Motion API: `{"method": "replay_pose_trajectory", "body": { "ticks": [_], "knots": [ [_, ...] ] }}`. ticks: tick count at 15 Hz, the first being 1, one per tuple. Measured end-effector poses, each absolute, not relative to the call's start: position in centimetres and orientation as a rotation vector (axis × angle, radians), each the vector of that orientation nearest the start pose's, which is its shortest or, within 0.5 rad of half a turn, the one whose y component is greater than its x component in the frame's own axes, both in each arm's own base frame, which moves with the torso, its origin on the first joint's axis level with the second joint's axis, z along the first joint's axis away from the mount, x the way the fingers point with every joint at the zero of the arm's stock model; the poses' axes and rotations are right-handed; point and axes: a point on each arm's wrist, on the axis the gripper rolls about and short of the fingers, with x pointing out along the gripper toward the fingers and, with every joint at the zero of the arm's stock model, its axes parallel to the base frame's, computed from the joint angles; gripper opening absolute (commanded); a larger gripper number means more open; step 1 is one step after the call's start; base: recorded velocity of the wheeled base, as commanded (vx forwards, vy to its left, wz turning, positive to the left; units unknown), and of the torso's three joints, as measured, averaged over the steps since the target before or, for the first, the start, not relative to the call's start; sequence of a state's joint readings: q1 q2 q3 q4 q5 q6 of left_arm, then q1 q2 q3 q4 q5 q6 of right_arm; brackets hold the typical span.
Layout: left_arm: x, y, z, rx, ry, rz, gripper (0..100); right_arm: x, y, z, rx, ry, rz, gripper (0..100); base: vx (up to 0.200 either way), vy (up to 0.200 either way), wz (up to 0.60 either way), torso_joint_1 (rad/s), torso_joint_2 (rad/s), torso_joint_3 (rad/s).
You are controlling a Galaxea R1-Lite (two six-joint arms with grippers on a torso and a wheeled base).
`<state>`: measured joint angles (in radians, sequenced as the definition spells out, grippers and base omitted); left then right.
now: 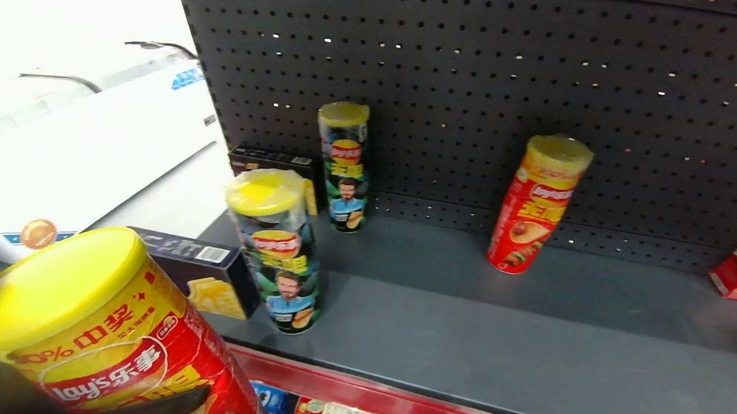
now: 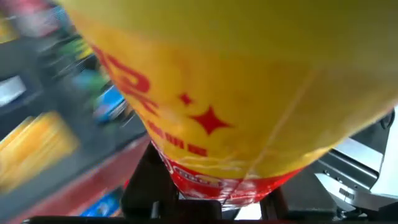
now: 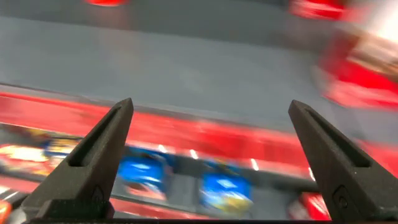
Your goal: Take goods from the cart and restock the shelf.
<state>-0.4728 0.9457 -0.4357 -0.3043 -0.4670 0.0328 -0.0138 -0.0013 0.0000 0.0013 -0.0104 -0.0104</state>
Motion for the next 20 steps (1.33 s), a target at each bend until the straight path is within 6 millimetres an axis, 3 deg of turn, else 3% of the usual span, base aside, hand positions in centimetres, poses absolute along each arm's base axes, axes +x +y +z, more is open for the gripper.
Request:
{"method": "replay_pose_trajectory", "body": {
  "ticks": [3, 20],
  "knots": [
    [9.49, -5.99, 20.28, 0.030, 0.201, -0.938, 0, -2.29, 0.01, 7.53, -0.010, 0.001, -0.024, 100, 0.000, 0.000, -0.60, 0.002, 0.00, 0.004],
    [9.35, -5.55, 19.65, 0.027, 0.209, -0.909, 0, -2.29, 0.00, 7.53, -0.010, 0.001, -0.027, 100, 0.000, 0.000, 0.07, 0.001, 0.00, 0.001]
  ]
}}
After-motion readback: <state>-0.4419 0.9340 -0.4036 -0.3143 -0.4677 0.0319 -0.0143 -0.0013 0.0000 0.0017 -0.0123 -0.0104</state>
